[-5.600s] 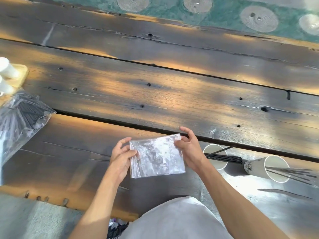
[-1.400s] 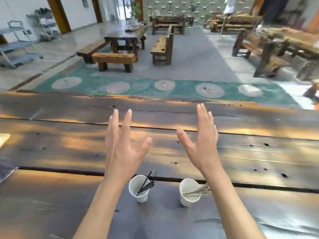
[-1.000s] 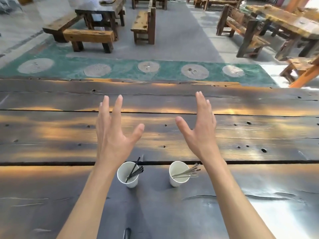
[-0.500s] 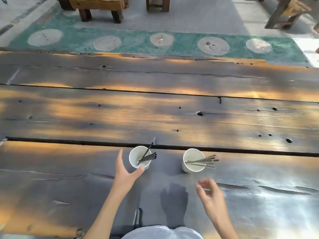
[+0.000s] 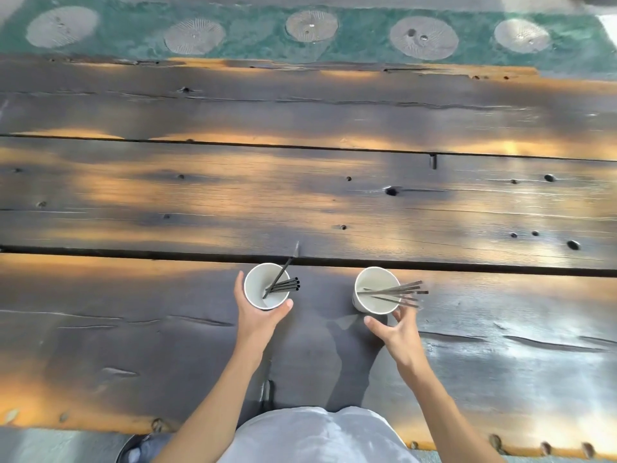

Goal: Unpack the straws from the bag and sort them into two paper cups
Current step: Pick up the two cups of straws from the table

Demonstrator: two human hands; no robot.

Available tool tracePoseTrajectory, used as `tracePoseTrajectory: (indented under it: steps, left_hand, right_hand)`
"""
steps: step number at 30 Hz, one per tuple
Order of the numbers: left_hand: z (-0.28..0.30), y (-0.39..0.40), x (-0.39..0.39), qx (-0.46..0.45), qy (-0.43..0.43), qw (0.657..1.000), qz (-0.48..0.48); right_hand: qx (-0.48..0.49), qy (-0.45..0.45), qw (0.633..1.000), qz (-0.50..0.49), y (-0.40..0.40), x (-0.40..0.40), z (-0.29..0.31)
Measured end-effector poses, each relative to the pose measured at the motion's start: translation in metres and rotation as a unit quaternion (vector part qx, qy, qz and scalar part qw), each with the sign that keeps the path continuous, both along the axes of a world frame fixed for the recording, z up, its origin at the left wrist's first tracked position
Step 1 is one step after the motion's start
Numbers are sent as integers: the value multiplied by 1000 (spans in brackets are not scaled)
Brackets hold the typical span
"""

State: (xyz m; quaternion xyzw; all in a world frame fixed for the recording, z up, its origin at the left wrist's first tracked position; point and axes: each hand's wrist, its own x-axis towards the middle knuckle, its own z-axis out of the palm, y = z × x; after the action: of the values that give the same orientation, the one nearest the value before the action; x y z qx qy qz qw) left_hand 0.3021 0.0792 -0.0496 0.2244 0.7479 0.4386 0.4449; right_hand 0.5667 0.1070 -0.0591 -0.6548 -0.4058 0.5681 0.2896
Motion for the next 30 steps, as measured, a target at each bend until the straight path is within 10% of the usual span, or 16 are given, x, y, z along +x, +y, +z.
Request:
tracePoseTrajectory:
  steps: [18, 30]
  left_hand:
    - [5, 23, 10, 35, 8, 999, 22]
    - [34, 180, -5, 121, 37, 992, 29]
  right_hand:
    - [87, 29, 995, 45, 39, -13, 5]
    - [146, 93, 985, -2, 192, -53, 44]
